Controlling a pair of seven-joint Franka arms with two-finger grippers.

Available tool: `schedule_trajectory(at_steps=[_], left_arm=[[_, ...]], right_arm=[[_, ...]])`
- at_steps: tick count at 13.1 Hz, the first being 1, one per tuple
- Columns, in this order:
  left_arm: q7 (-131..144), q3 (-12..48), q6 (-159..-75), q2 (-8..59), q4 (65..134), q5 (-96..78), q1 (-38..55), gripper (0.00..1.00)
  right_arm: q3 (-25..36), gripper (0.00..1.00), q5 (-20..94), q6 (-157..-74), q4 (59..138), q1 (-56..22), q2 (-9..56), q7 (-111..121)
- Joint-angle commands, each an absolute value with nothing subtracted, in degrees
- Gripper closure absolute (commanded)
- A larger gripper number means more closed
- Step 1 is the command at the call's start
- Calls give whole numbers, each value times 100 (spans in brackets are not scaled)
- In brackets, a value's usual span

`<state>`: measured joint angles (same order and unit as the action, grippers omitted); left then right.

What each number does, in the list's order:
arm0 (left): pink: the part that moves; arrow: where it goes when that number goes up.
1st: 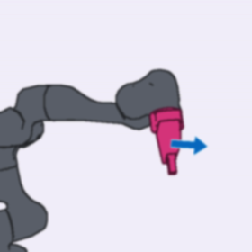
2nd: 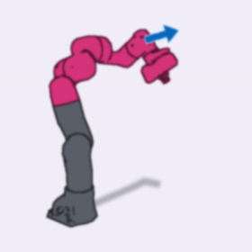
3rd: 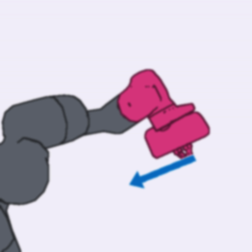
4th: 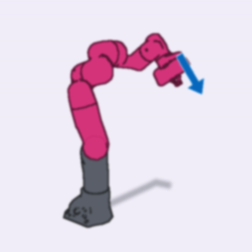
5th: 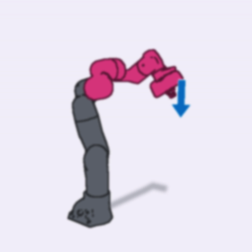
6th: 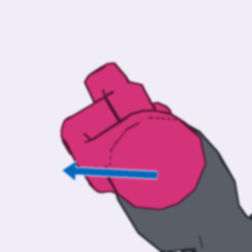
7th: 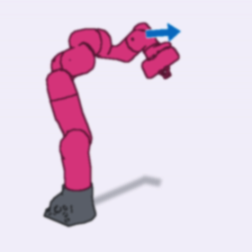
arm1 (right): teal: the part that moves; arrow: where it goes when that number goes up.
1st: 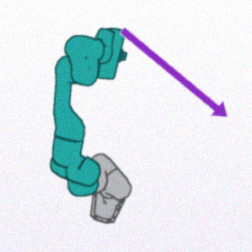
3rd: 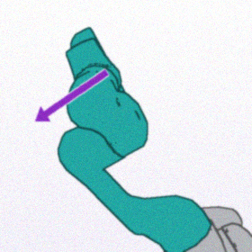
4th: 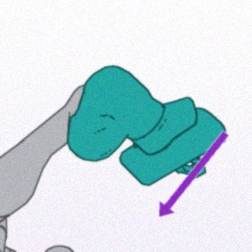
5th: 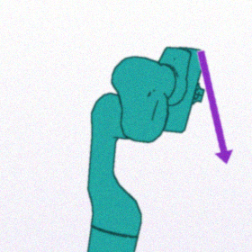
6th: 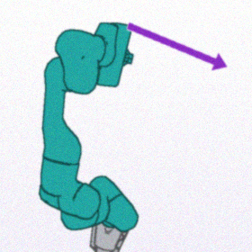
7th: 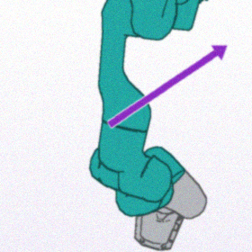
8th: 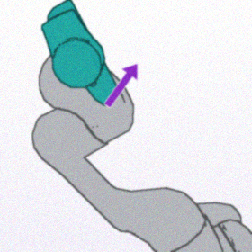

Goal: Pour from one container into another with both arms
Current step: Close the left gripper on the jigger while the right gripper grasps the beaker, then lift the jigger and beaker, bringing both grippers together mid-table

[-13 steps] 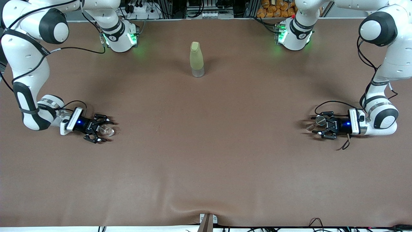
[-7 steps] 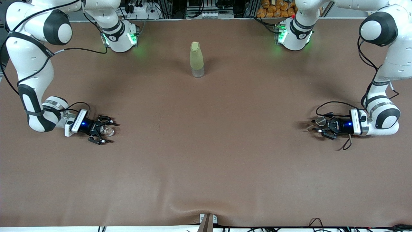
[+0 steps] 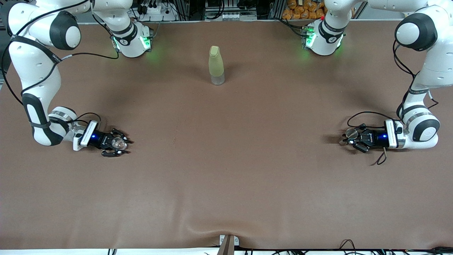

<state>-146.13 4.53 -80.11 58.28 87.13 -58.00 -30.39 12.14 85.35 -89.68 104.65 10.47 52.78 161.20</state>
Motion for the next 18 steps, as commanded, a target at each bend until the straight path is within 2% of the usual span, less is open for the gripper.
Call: schedule_trajectory(at_steps=[1,6,11,15,18], left_arm=[[-14476,448,-7884,5897,8622,-5941,-3050,100],[-14265,606,-7910,5827,8622,-6335,-2770,100],[-14151,598,-8296,5801,8464,-7004,-2023,100],[-14159,606,-9024,5757,8473,-7600,-1233,100],[-14124,606,-9079,5739,8481,-8189,-722,100]], right_arm=[[1239,84,8728,-8903,10529,985,5379,17429],[1239,100,8719,-8667,10521,809,5081,16552],[1274,100,8509,-8288,10538,660,4388,15375],[1275,100,7798,-8262,10591,572,3202,13506],[1283,100,7690,-7998,10678,387,2594,12518]])
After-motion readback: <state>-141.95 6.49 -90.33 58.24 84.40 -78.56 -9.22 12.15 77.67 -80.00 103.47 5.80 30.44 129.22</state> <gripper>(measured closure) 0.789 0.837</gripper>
